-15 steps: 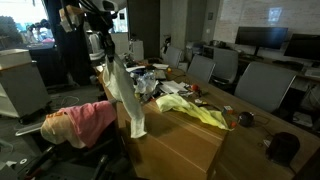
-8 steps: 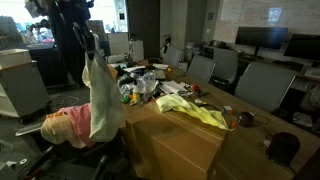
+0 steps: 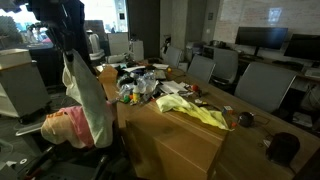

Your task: Remove all the clothes from the top of the box and hang them on the chair

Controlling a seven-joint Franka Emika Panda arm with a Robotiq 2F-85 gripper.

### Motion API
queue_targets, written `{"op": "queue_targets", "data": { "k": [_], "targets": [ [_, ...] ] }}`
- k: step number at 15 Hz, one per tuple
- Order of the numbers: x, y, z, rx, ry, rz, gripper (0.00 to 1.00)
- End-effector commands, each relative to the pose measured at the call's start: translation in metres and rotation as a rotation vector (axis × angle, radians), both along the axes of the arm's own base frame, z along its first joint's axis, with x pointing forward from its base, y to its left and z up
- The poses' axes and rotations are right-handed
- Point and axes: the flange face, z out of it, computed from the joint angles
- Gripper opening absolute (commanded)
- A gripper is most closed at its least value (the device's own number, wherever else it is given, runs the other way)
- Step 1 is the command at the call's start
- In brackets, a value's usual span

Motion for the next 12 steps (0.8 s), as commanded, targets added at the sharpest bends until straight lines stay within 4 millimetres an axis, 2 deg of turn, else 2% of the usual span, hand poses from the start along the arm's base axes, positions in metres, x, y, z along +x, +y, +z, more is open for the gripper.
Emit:
{"op": "queue_targets", "data": {
  "k": [1,7,10,12],
  "targets": [
    [0.002,0.016,-0.007,0.027,0.006,0.142,0.02],
    [0.012,0.022,-0.039,0.058,0.087,0.223,0.02],
    [0.016,0.025,-0.045,0.051,0.114,0.252,0.02],
    [0.02,0.035,-0.041,0.027,0.122,0.295,0.02]
  ]
}}
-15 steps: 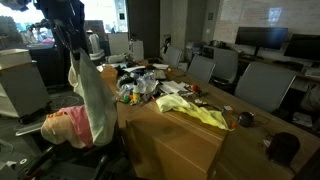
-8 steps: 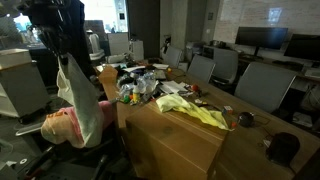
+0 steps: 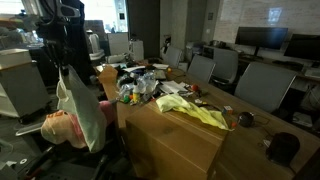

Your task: Remove all the clothes from the top of the box and hang them on the chair

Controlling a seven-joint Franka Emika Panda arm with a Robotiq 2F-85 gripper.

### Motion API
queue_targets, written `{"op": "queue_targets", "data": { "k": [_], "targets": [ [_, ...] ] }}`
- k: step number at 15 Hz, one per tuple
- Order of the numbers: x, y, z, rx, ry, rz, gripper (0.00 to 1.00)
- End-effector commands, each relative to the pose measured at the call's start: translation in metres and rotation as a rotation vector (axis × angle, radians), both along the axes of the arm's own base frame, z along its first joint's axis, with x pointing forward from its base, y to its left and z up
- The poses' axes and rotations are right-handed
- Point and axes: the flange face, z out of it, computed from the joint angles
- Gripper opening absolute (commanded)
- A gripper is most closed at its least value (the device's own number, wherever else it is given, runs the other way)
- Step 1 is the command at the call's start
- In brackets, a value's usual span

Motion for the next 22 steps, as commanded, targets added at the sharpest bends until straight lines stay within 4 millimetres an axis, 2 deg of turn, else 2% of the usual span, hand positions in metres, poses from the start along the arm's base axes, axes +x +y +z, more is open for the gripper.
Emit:
{"op": "queue_targets", "data": {
  "k": [1,6,9,16,22],
  "targets": [
    [0.012,0.02,0.011,-0.012,-0.015,0.095,0.02],
    [0.024,0.071,0.033,-0.026,-0.034,0.323,0.02],
    [0.036,0.105,0.038,-0.006,-0.026,0.459,0.02],
    [0.068,0.163,0.026,-0.002,0.053,0.665,0.02],
    [0.101,0.192,0.012,0.038,0.129,0.771,0.02]
  ]
}}
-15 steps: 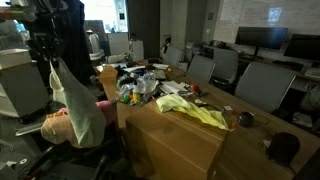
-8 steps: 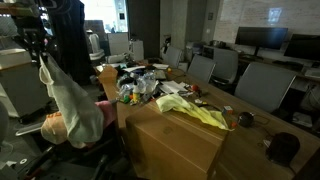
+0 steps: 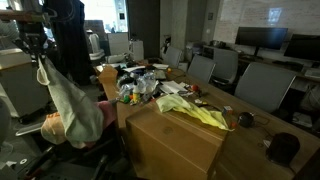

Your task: Remove all the clothes from the top of the box and hang them on the chair

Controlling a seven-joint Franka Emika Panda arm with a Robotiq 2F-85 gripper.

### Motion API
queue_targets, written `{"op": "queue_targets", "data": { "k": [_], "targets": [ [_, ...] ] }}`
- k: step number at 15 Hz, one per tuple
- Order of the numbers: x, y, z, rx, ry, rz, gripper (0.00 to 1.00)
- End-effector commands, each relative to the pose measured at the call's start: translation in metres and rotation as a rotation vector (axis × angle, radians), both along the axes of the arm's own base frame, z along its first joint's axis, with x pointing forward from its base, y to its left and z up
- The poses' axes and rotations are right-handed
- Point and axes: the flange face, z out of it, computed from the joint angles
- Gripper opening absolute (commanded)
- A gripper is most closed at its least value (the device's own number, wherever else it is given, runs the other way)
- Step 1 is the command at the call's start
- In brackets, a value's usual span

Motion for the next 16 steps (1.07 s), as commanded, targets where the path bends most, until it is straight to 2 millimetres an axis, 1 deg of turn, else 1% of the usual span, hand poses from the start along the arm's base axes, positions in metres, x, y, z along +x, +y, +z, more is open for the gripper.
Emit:
{"op": "queue_targets", "data": {
  "k": [1,6,11,12,13,14,16],
  "targets": [
    [0.027,0.02,0.002,0.004,0.056,0.065,0.02],
    [0.045,0.025,-0.005,0.006,0.112,0.089,0.02],
    [0.055,0.023,-0.006,0.013,0.136,0.079,0.02],
    [0.057,0.021,-0.006,0.015,0.14,0.067,0.34],
    [0.058,0.018,-0.006,0.015,0.143,0.06,0.35],
    [0.06,0.017,-0.006,0.014,0.144,0.058,0.4],
    [0.061,0.012,-0.003,0.019,0.141,0.047,0.56]
  ]
}}
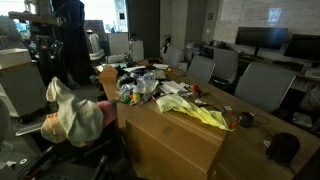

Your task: Remove all the clothes from the top of the box and hang them on the chair

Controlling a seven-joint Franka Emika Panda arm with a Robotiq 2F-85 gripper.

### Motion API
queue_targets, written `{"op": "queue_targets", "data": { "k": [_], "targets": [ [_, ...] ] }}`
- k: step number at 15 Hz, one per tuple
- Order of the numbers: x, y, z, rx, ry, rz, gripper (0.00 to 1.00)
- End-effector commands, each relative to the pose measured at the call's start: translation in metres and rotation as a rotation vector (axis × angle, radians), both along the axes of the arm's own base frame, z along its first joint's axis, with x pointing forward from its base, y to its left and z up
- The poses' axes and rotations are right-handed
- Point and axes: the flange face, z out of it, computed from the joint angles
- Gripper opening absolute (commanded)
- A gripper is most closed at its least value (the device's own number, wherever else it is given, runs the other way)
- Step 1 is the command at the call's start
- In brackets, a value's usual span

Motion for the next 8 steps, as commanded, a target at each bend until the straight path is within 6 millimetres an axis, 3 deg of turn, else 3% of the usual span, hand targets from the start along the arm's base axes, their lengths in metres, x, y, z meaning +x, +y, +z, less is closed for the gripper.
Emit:
{"op": "queue_targets", "data": {
  "k": [1,6,8],
  "targets": [
    [0.008,-0.006,0.013,0.02,0.009,-0.014,0.62],
    [0.015,-0.027,0.018,0.052,0.0,-0.077,1.0],
    [0.023,-0.053,0.023,0.061,-0.017,-0.156,1.0]
  ]
}}
